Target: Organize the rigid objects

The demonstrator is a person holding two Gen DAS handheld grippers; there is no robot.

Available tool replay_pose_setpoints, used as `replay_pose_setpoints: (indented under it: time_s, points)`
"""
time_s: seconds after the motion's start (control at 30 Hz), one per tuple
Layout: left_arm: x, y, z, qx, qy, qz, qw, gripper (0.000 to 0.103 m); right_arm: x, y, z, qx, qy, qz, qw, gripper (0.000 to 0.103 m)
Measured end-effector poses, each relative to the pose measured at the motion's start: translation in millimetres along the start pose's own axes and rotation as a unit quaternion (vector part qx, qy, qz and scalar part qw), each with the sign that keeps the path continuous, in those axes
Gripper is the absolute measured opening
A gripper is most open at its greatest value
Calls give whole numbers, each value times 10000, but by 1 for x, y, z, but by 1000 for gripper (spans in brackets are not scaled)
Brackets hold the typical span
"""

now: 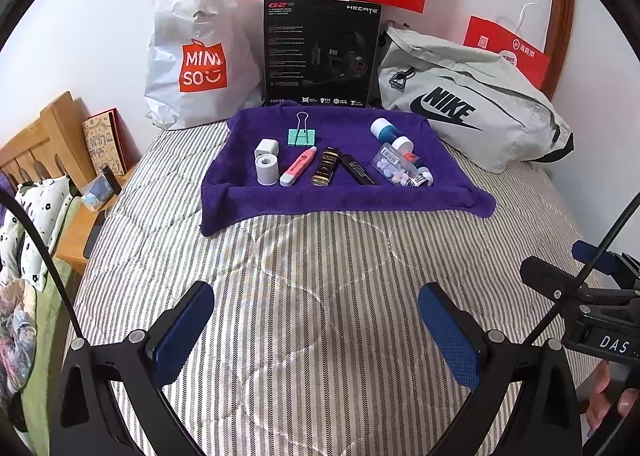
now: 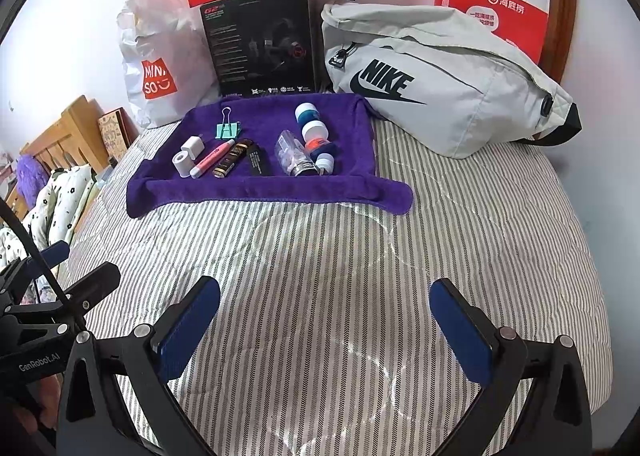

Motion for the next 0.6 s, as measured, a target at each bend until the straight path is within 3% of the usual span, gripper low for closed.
replay_pose_setpoints:
  time_s: [0.6]
  points:
    - [0, -2, 1, 78, 19, -60, 10000, 103, -2, 1, 0, 21, -3, 13, 10000, 103]
Point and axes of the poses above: each gripper's, at about its wrist camera, not at the fingertips, and y roughly the way its jaws point, z to its left, x to its top, the point moved 4 cm from there along y, roughly the way its jaws point, and after that the axes turned 15 degrees about x, right-handed, at the moved point
